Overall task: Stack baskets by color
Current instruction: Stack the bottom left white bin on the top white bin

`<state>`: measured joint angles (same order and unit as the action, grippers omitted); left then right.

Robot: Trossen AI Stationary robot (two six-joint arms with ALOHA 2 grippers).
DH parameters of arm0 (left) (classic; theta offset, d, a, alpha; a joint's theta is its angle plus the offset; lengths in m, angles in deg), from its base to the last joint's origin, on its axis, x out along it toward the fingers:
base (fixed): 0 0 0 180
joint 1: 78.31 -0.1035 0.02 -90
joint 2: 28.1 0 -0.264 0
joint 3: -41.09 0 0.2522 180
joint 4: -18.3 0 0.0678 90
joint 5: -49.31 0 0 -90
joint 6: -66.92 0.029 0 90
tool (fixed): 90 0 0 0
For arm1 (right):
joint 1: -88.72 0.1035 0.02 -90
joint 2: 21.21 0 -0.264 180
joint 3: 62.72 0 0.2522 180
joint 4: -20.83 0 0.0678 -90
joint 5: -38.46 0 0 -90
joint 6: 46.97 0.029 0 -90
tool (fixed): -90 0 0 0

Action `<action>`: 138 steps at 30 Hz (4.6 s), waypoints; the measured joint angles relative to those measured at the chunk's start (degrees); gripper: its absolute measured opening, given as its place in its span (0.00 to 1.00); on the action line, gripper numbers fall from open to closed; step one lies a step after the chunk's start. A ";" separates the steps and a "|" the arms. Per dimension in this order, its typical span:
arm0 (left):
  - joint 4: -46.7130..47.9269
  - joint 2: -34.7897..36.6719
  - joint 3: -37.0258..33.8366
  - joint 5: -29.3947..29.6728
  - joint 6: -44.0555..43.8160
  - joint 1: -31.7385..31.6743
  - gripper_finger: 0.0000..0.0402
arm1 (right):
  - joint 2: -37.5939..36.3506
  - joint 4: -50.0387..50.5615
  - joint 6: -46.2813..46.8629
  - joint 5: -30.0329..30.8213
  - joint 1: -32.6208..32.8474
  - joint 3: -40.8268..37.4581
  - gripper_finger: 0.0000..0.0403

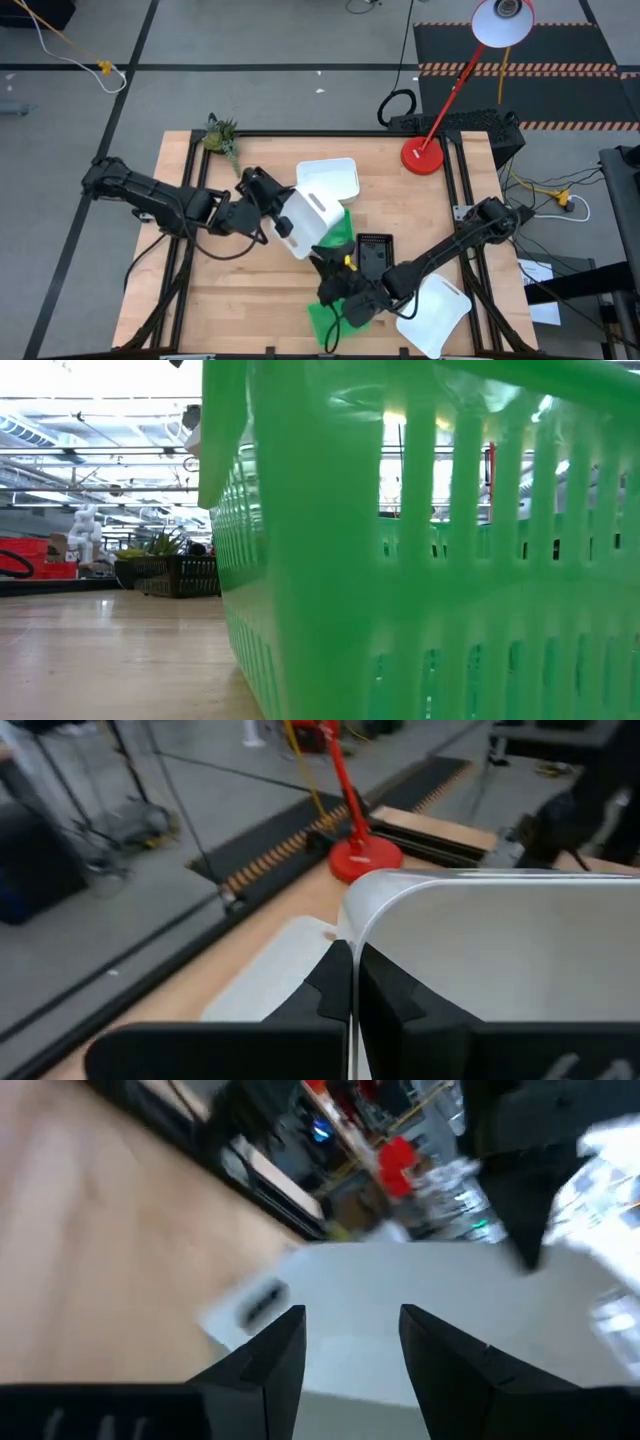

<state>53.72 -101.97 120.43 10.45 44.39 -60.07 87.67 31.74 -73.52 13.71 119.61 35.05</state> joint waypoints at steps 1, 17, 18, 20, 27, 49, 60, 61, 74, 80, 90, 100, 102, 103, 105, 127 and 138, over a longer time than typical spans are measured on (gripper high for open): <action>0.09 0.00 0.00 1.83 0.01 0.62 0.02 | 0.00 0.01 4.62 -1.64 -0.46 0.00 0.39; -1.20 0.00 -0.07 14.76 1.51 5.69 0.02 | 0.02 0.63 41.04 9.80 -3.15 -1.18 0.39; -1.37 0.00 -0.07 15.03 1.70 5.71 0.02 | 0.02 0.12 42.04 9.98 -3.16 -1.68 0.39; -1.00 0.00 -0.07 15.85 1.86 5.82 0.01 | 0.00 -1.58 42.02 9.91 -3.16 -3.02 0.39; -0.81 0.00 -0.59 18.59 1.40 5.86 0.02 | 0.02 -14.19 33.13 14.18 -1.67 -8.42 0.39; -14.64 -4.09 -0.59 19.05 7.97 10.61 0.02 | 0.02 -23.68 19.75 24.69 -4.10 -10.04 0.38; -20.51 -4.07 -0.59 18.14 12.78 15.82 0.09 | -1.92 -23.98 16.92 25.64 -3.36 -10.03 0.16; -20.52 -4.07 -0.59 17.95 13.04 16.04 0.09 | -2.49 -23.95 16.47 26.03 -3.37 -10.07 0.12; -24.09 -4.20 -0.57 2.68 16.61 18.39 0.35 | -17.60 -23.89 19.41 19.22 -2.68 -24.70 0.01; -24.90 -4.20 -0.57 3.71 18.46 18.28 0.55 | -23.73 -25.32 17.21 14.84 -2.31 -30.28 0.00; -25.57 -2.95 -0.55 5.87 21.51 19.09 0.65 | -27.08 -26.79 -4.34 6.81 0.90 -33.07 0.00; -25.82 -2.95 -0.55 4.30 22.76 19.06 0.60 | -27.19 -30.30 -28.56 7.48 2.26 -33.07 0.00; -25.80 -2.95 -0.55 4.16 20.10 18.87 0.61 | -27.19 -29.75 -37.58 3.59 2.70 -33.07 0.00; -25.80 -2.95 -0.55 4.16 19.63 18.54 0.62 | -27.19 -29.14 -42.11 1.16 3.08 -33.07 0.00; -25.67 -2.95 -0.55 4.14 19.08 17.81 0.64 | -27.19 -27.59 -49.70 -4.29 3.82 -33.07 0.00; -15.17 -2.19 0.26 -34.26 22.44 -4.20 0.58 | -27.10 -24.09 -70.21 -33.85 -2.73 -33.03 0.00; -14.91 -1.18 0.26 -23.74 29.51 4.17 0.57 | -27.12 -40.55 -78.05 -26.81 -9.33 -33.00 0.00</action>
<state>38.81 -103.15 120.69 -13.29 73.91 -55.91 60.55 -8.80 -151.57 -13.10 110.28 2.04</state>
